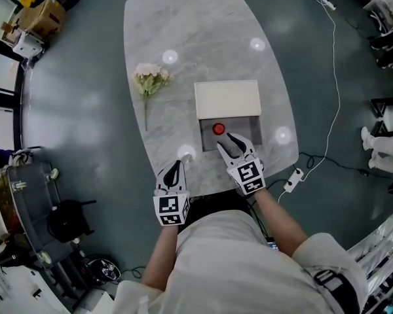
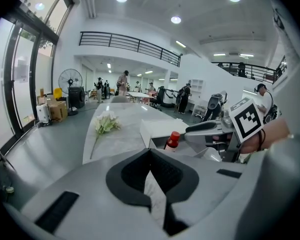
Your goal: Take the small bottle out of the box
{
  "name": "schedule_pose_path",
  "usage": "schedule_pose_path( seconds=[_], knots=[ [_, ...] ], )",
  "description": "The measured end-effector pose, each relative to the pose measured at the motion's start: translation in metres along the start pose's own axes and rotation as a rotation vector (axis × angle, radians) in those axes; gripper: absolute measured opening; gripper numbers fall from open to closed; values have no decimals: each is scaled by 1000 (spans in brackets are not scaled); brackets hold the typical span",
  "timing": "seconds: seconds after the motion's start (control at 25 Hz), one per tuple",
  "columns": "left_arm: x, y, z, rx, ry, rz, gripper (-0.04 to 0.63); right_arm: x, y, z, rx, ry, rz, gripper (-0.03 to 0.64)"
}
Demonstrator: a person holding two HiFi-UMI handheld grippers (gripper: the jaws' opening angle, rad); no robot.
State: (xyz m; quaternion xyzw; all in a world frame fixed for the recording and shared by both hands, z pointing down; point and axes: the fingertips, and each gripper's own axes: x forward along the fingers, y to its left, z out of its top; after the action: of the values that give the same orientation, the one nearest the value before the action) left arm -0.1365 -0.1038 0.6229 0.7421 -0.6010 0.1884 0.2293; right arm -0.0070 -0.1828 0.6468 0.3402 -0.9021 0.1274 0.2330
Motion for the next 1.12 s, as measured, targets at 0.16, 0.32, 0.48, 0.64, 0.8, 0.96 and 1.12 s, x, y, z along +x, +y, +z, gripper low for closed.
schedule_pose_path(
  seconds=[0.16, 0.32, 0.48, 0.64, 0.8, 0.96, 1.12],
  knots=[
    [3, 6, -3, -19, 3, 20, 23, 8, -3, -2, -15, 19, 6, 160],
    [6, 10, -5, -38, 9, 34, 23, 15, -6, -4, -21, 36, 14, 164],
    [7, 13, -6, -50, 11, 49, 23, 24, -10, -8, -41, 58, 15, 172],
    [5, 21, -8, -68, 14, 76, 23, 33, -12, -9, -40, 70, 25, 175],
    [4, 31, -10, -92, 15, 105, 23, 46, -12, -9, -56, 87, 40, 178],
    [5, 38, -9, -108, 15, 128, 23, 54, -15, -9, -85, 99, 35, 178],
    [3, 43, -9, -125, 17, 148, 23, 61, -16, -10, -94, 119, 37, 178]
  ],
)
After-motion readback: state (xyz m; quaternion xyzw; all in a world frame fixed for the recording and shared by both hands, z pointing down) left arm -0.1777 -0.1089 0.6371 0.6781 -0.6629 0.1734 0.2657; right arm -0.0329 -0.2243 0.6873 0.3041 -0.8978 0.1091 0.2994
